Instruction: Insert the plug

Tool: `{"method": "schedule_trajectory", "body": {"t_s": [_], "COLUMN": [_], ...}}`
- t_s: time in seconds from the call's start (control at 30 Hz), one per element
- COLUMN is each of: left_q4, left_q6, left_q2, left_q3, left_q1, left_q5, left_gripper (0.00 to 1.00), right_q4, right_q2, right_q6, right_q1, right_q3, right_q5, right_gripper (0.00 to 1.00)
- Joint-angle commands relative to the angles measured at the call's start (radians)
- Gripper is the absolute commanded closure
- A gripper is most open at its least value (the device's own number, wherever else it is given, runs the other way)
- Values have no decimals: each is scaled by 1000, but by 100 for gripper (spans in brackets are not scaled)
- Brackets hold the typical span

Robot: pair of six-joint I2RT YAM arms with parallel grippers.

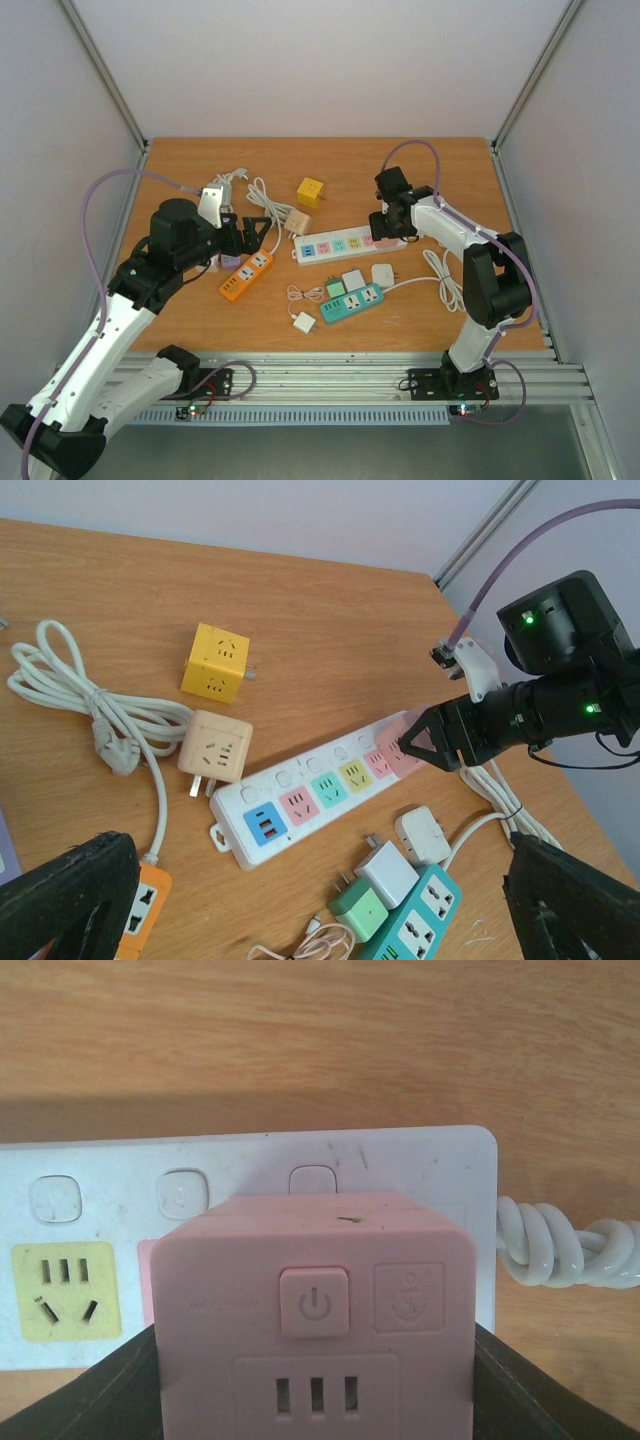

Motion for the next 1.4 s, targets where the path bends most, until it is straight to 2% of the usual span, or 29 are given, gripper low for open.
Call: {"method": "schedule_trajectory", "body": {"t_s": [0.0,0.2,0.43,0.6,0.77,0.9,1.13,1.3,1.37], "left_q4": [42,43,39,39,36,31,45,54,53], "left_q6": [0,-3,0,-3,-1,4,20,21,21], "left_q2": [6,15,18,27,32,34,-7,-42,-55], "left_q3": [-13,-13,-13,-12,-9,0,2,-2,4], "left_q1": [6,9,9,10,10,12,12,12,12], "left_q5": [-9,-9,-18,-20,-24,-33,-6,22,8], "left_gripper": [1,1,1,1,1,1,1,1,1], "right_q4": [-77,-99,-134,-147,-121,-137,-157,-211,-224], "right_q2": [146,196,142,158,114,37,-116,-212,-249], "right_q6": [74,89,94,85,91,91,85,105,116], "right_q1": [-25,-27,-86,-87,-84,-80,-48,42,129], "right_q3": [-57,-54,-23,-11,-20,23,77,77,61], "right_q5": [106,83,119,134,77,40,41,58,64], "right_gripper": [56,56,55,51,41,24,3,2,4]}}
